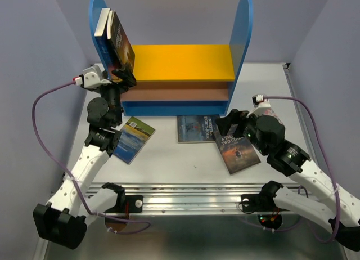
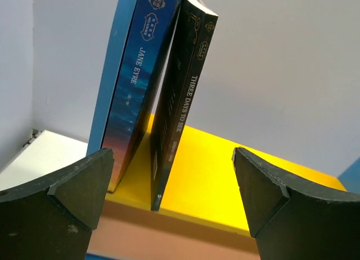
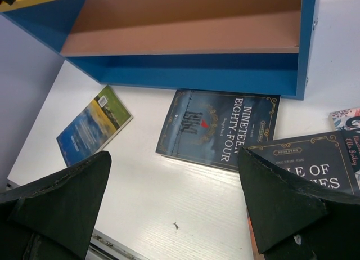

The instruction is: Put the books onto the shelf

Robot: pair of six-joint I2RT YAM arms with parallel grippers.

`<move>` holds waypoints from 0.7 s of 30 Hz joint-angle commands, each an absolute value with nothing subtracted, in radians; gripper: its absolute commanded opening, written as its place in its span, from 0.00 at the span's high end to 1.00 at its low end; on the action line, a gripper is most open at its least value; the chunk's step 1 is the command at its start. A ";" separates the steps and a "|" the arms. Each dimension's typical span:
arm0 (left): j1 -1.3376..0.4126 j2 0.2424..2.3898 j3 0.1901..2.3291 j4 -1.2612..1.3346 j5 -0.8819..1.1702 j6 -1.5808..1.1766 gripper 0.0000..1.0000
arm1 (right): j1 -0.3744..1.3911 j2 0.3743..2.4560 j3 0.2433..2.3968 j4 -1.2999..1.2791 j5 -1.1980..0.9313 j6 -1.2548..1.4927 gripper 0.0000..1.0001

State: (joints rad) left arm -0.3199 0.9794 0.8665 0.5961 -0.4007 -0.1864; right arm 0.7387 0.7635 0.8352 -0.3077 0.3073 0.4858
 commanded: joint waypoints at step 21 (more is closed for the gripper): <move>-0.542 1.291 1.485 -0.156 -0.515 -0.368 1.00 | 0.741 0.663 0.807 -0.302 0.319 0.469 0.00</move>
State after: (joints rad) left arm -0.5415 1.1835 1.3540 -0.0376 -0.2955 -0.3870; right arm 0.7391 0.6739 0.8032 -0.3084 0.2962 0.4854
